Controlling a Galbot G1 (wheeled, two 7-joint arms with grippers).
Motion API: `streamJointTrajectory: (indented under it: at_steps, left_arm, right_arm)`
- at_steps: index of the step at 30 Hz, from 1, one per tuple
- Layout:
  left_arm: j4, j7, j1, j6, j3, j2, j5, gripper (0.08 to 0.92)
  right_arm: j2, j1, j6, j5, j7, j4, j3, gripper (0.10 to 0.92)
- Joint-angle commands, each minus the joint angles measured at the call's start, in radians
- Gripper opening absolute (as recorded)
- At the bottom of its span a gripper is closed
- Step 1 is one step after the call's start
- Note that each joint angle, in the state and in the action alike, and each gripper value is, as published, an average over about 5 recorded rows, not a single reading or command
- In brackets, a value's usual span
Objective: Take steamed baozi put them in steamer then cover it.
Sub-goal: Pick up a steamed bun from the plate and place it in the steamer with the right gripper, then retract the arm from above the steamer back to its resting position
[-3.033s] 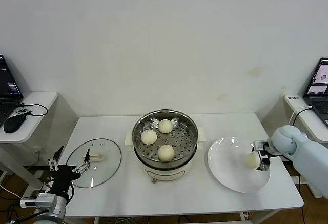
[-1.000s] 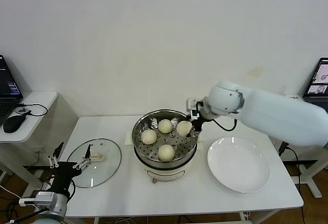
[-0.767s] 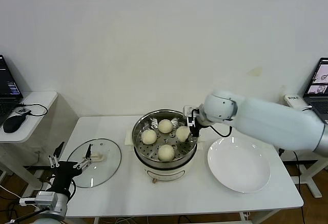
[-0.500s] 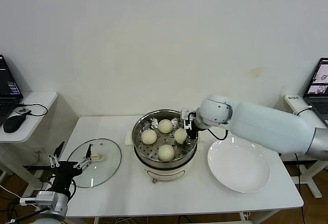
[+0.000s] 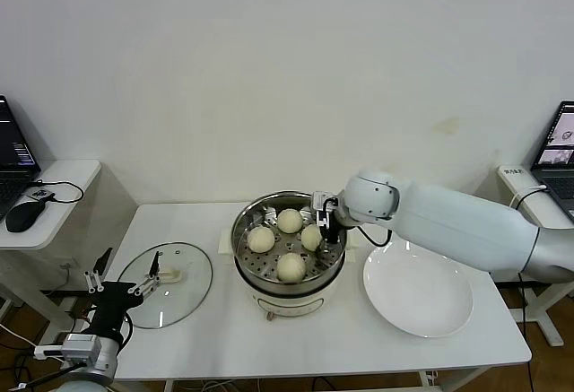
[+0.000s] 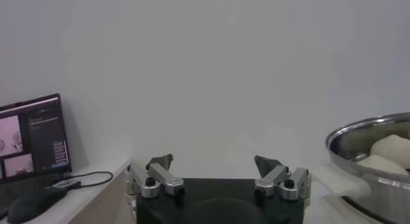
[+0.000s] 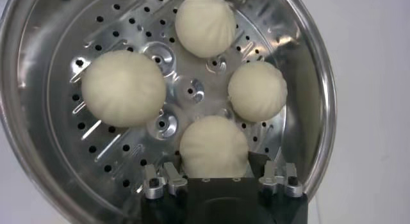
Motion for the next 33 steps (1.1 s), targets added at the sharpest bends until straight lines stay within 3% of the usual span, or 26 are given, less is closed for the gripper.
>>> streamJointTrajectory:
  at_steps: [1,6,10,13,18,24,33]
  left_arm:
    - [0.000,-0.001,0.000,0.000,0.001,0.002,-0.001,0.823]
    - [0.000,-0.001,0.001,0.001,-0.002,0.009,-0.005,0.823]
    - [0.006,-0.002,-0.001,0.001,-0.005,0.011,-0.009,0.823]
    - [0.014,-0.002,-0.001,0.000,-0.001,0.008,-0.008,0.823]
    - [0.049,-0.008,-0.008,-0.004,0.008,0.002,0.012,0.823]
    - [0.114,-0.021,-0.026,-0.017,0.028,0.010,0.145,0.823]
    - [0.286,-0.029,-0.065,-0.154,0.023,0.047,0.713,0.823]
  right_arm:
    - [-0.029,0.021,-0.005,0.040,0.023,0.045,0.027,0.785]
    - [-0.113,0.003,-0.005,0.125,0.106,0.149,0.123,0.821]
    - [-0.221,-0.131,0.036,0.184,0.274,0.241,0.295,0.823]
    - [-0.321,-0.328,0.138,0.207,0.431,0.318,0.481,0.823]
    - [-0.404,-0.769,0.376,0.107,0.584,0.393,0.837,0.823]
    - [-0.286,-1.345,0.598,-0.050,0.610,0.443,1.372,0.823]
    - [0.044,-1.766,0.837,-0.132,0.536,0.513,1.831,0.823]
